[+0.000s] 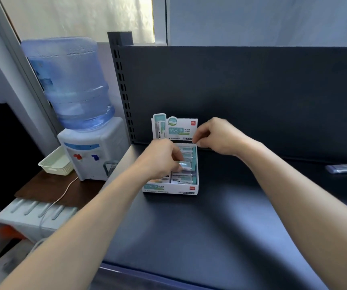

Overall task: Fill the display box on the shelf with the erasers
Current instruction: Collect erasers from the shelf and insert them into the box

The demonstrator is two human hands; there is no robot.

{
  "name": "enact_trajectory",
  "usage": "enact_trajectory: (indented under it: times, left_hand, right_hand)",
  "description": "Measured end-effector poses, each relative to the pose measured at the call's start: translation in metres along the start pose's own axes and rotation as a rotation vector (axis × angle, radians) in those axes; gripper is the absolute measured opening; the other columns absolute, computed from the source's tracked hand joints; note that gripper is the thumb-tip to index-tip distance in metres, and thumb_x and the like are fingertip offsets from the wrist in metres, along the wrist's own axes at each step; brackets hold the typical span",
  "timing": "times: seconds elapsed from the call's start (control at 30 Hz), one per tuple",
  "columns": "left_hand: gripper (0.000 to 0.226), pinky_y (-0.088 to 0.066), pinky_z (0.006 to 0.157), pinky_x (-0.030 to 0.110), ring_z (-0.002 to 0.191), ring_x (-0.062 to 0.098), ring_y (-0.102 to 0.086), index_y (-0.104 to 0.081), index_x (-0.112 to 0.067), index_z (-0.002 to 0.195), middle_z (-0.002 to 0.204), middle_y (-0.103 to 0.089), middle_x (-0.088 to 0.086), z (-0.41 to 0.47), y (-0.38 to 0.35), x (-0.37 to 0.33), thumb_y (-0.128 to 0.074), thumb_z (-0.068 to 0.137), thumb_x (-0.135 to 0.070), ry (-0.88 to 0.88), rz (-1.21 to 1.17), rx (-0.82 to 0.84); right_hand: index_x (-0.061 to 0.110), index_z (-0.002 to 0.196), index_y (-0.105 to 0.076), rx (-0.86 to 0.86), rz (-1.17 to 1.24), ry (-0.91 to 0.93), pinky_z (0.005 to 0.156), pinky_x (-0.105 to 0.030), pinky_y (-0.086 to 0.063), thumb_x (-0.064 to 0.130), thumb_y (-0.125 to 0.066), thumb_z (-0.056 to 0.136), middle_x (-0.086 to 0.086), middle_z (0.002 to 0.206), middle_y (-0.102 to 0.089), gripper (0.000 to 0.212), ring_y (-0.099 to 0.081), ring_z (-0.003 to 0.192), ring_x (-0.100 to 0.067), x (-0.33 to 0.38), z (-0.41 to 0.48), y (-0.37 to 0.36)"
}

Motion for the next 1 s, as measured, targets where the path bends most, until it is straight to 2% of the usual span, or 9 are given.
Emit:
enact_trajectory:
  times: [0.1,0.2,0.27,0.37,0.5,0.63,0.77,0.9,1.0]
  left_hand:
    - [0.027,-0.036,0.094,0.022,0.118,0.021,-0.044,-0.074,-0.020,0.101,0.118,-0.059,0.011,0.005,-0.005,0.002,-0.076,0.074,-0.018,0.016,-0.005,-0.030]
    - [0.028,-0.033,0.099,0.025,0.123,0.023,-0.036,-0.073,-0.018,0.105,0.117,-0.060,0.010,0.006,-0.006,-0.001,-0.074,0.077,-0.018,-0.003,0.050,-0.023]
    - [0.028,-0.040,0.098,0.029,0.116,0.023,-0.045,-0.074,-0.015,0.103,0.107,-0.066,0.008,0.005,-0.007,-0.003,-0.076,0.075,-0.018,-0.027,0.051,-0.010]
    - [0.025,-0.045,0.077,0.025,0.090,0.018,-0.057,-0.072,-0.012,0.095,0.091,-0.068,0.003,0.000,-0.007,-0.002,-0.079,0.071,-0.016,-0.018,0.012,-0.014]
    - [0.013,-0.046,0.076,0.029,0.093,0.022,-0.057,-0.068,-0.013,0.076,0.086,-0.068,0.003,-0.004,-0.005,-0.004,-0.079,0.069,-0.015,-0.044,0.018,-0.040]
    - [0.006,-0.043,0.071,0.023,0.083,0.014,-0.059,-0.071,-0.013,0.083,0.090,-0.069,0.002,-0.007,0.006,-0.021,-0.071,0.077,-0.011,-0.115,-0.007,-0.075]
    - [0.005,-0.036,0.053,0.011,0.063,0.004,-0.050,-0.070,-0.013,0.086,0.085,-0.063,-0.002,-0.011,0.004,-0.066,-0.067,0.082,-0.012,-0.270,-0.074,-0.068]
    - [0.003,-0.039,0.068,0.022,0.076,0.013,-0.054,-0.069,-0.016,0.083,0.074,-0.058,-0.007,-0.017,-0.026,-0.119,-0.067,0.082,-0.015,-0.422,-0.116,0.043]
    - [0.003,-0.043,0.062,0.022,0.071,0.011,-0.056,-0.070,-0.016,0.083,0.074,-0.062,-0.007,-0.025,-0.052,-0.157,-0.067,0.082,-0.015,-0.505,-0.144,0.128]
  right_hand:
    - [0.021,0.086,-0.072,-0.003,0.025,0.011,0.055,-0.010,-0.037,0.009,-0.065,0.085,0.015,0.076,-0.058,0.014,-0.053,0.066,0.002,-0.001,-0.001,0.003]
    - [0.020,0.087,-0.073,-0.007,0.028,0.026,0.056,-0.010,-0.038,0.010,-0.065,0.085,0.015,0.076,-0.057,0.013,-0.053,0.067,0.001,0.001,-0.002,0.004]
    - [0.021,0.085,-0.072,-0.011,0.034,0.033,0.056,-0.011,-0.038,0.011,-0.064,0.086,0.016,0.076,-0.057,0.013,-0.052,0.067,0.001,0.003,-0.003,0.004]
    - [0.021,0.086,-0.072,-0.021,0.040,0.036,0.056,-0.012,-0.038,0.011,-0.064,0.086,0.016,0.075,-0.056,0.012,-0.052,0.067,0.001,0.005,-0.004,0.004]
    - [0.020,0.086,-0.072,-0.040,0.037,0.025,0.057,-0.014,-0.040,0.012,-0.064,0.086,0.014,0.072,-0.057,0.012,-0.052,0.065,-0.001,0.005,-0.009,0.004]
    - [0.017,0.091,-0.074,-0.078,-0.042,-0.021,0.062,-0.017,-0.041,0.012,-0.062,0.086,0.015,0.070,-0.057,0.014,-0.054,0.068,-0.004,-0.003,-0.024,0.014]
    - [0.016,0.094,-0.074,-0.109,-0.165,-0.128,0.071,-0.021,-0.042,0.011,-0.059,0.087,0.003,0.085,-0.065,0.017,-0.057,0.080,-0.012,-0.025,-0.057,0.030]
    - [0.018,0.094,-0.073,-0.131,-0.261,-0.332,0.070,-0.027,-0.049,0.013,-0.060,0.086,-0.004,0.093,-0.067,0.017,-0.061,0.081,-0.021,-0.074,-0.103,0.054]
    - [0.019,0.092,-0.074,-0.168,-0.303,-0.476,0.077,-0.032,-0.054,0.013,-0.062,0.083,-0.010,0.099,-0.069,0.015,-0.065,0.089,-0.029,-0.112,-0.142,0.073]
Point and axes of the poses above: each hand's wrist, its own z-axis towards the middle knuckle, its own y-axis out of the back of the hand, x = y × z, the point moved 10 cm from there along z, towards the middle knuckle
